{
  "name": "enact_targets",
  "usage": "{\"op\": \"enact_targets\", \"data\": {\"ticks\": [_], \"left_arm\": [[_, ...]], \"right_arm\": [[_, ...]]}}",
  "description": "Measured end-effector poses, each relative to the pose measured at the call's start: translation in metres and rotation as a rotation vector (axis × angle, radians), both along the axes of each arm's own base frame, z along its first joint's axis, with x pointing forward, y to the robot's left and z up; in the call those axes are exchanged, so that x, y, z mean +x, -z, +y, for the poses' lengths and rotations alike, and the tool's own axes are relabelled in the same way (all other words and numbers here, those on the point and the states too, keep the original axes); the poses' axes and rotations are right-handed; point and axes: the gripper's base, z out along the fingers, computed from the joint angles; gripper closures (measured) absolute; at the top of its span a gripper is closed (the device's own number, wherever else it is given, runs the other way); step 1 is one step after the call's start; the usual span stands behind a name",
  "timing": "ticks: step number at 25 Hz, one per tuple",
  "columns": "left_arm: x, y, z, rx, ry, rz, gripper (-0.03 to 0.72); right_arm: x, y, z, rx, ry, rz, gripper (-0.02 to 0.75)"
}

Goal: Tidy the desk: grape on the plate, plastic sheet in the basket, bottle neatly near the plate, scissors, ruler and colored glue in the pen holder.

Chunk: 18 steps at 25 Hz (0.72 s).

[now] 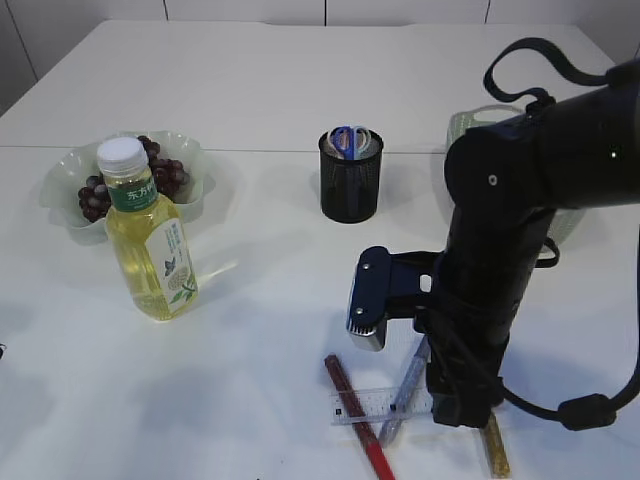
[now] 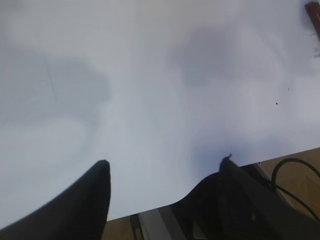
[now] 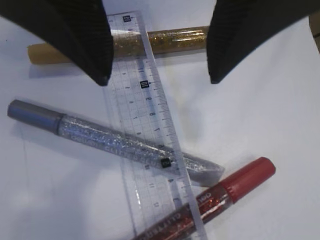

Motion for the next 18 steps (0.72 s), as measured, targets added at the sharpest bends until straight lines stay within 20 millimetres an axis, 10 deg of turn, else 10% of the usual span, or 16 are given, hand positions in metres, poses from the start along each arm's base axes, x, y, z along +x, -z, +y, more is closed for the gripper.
{"op": "enact_targets", "data": {"ticks": [18], "left_arm": [[0.000, 0.000, 0.000, 0.000, 0.000, 0.000, 0.200]], "right_arm": [[0.004, 0.015, 0.002, -0.006, -0.010, 0.013, 0.242]]}}
